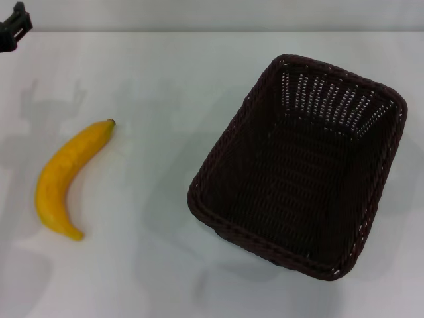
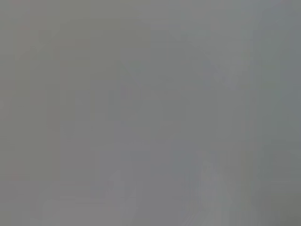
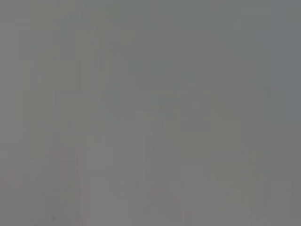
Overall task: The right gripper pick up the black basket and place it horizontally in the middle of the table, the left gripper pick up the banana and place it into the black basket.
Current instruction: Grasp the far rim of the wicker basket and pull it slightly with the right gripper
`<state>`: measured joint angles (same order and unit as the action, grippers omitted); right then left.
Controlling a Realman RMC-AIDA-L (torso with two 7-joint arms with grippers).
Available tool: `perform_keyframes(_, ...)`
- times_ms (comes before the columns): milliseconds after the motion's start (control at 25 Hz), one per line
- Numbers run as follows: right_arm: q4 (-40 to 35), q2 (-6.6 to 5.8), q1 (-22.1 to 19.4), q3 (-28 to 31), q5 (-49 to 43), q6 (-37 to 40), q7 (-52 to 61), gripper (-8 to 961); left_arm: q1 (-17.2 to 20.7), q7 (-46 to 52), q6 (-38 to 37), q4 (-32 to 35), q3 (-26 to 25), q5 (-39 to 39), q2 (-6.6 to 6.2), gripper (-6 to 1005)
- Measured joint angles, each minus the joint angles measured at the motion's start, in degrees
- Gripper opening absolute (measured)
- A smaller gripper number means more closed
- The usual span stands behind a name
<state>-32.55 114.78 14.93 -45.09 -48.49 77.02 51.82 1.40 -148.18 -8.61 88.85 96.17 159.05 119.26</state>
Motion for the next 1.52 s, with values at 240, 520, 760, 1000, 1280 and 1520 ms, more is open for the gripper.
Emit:
perform_keyframes(240, 0.00, 0.00, 0.01, -0.10, -0.03, -0.03, 0.00, 832, 0.00, 0.00, 0.00, -0.09, -0.01, 0.04, 0.00, 874)
perform_keyframes(520, -0.05, 0.00, 0.01, -0.12, -0.03, -0.01, -0.05, 825, 0.00, 0.00, 0.00, -0.09, 0.00, 0.04, 0.00, 875)
perform_keyframes(760, -0.05, 0.00, 0.01, -0.08, -0.03, 0.03, -0.06, 818, -0.19, 0.00, -0.01, -0.09, -0.02, -0.04, 0.00, 875)
perform_keyframes(1000, -0.91, 0.00, -0.01, -0.70, -0.06, -0.52, 0.13, 812, -0.42, 0.00, -0.01, -0.09, 0.06, -0.02, 0.00, 875)
perform_keyframes(1280, -8.95, -0.14, -0.22, -1.71, -7.57, -7.02, 7.62, 804, -0.73, 0.00, -0.01, -0.63, 0.08, 0.03, 0.00, 874)
perform_keyframes(1520, -22.39, -0.74, 0.49, -1.70, -27.36, -13.88, 27.47, 797, -1.27, 0.00, -0.01, -0.75, 0.06, 0.04, 0.00, 874)
